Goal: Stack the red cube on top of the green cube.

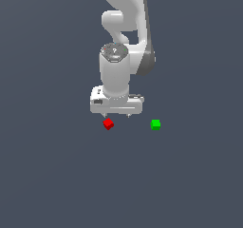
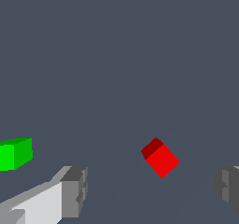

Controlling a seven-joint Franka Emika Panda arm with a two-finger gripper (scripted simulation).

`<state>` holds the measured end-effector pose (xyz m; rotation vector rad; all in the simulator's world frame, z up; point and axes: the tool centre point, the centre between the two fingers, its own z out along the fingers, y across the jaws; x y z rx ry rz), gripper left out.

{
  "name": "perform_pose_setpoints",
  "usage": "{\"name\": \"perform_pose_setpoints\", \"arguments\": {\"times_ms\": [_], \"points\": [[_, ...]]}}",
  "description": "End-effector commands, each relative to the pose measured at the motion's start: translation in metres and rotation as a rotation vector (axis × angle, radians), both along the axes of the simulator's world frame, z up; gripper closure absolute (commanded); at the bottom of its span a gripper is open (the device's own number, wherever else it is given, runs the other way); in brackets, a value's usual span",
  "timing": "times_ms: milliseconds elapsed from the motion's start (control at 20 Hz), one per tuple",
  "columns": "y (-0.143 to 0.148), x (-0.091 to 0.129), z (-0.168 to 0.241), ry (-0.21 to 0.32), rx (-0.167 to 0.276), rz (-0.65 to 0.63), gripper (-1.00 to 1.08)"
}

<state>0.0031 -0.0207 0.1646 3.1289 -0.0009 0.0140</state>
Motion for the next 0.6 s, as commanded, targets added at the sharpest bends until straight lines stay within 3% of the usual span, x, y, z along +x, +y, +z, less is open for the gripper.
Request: {"name": "perform_pose_setpoints", "arguments": {"times_ms": [0,550], "points": [[0.0,0.0,0.0,0.0,0.0,0.0,-0.92],[-0.004,-0.007,-0.01,0.001,0.001,0.077,-0.92]]}}
